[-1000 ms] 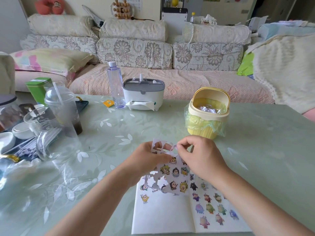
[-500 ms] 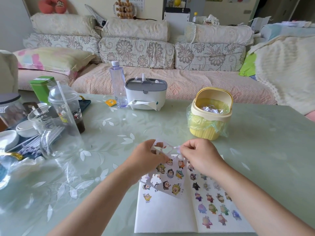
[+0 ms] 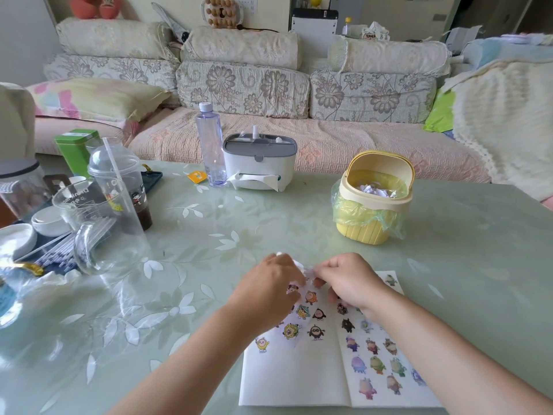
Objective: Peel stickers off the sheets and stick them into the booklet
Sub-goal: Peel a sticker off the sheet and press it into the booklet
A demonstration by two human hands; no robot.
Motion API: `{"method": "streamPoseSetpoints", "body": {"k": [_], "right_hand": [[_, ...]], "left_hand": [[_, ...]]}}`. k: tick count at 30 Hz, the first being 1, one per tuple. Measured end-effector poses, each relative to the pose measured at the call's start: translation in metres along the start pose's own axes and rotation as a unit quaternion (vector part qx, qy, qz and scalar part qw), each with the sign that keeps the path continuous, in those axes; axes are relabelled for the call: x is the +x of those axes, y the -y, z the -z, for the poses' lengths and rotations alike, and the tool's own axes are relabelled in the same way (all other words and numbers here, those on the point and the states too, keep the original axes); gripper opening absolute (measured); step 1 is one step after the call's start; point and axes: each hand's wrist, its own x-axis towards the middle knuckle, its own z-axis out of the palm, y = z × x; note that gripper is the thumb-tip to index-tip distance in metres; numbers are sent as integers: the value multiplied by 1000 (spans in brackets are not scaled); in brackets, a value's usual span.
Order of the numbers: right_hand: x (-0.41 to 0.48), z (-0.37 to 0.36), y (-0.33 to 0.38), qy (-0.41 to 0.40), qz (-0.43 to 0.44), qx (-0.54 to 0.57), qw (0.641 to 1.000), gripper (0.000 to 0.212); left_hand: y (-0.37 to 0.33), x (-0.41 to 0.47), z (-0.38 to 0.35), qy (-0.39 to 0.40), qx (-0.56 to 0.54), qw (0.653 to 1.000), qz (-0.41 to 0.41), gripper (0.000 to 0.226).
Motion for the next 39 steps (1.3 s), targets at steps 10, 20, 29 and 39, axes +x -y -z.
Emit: {"method": "streamPoseSetpoints", "body": {"k": [10,20,29,39], "right_hand": [[10,0,-7,-21,-66,29,997,12],[9,0,-4,-78,-38,-21,996,26],[10,26,-4,-32,49,162,985,7],[-4,22,3,-49,228,35,972,20]], "left_hand": [[3,0,-11,43,2,998,42,23],[3,2,-15,44,35,997,44,25],[24,10,-8,-12,65,990,127,28],[-25,12,21,27,-555,787,270,21]]}}
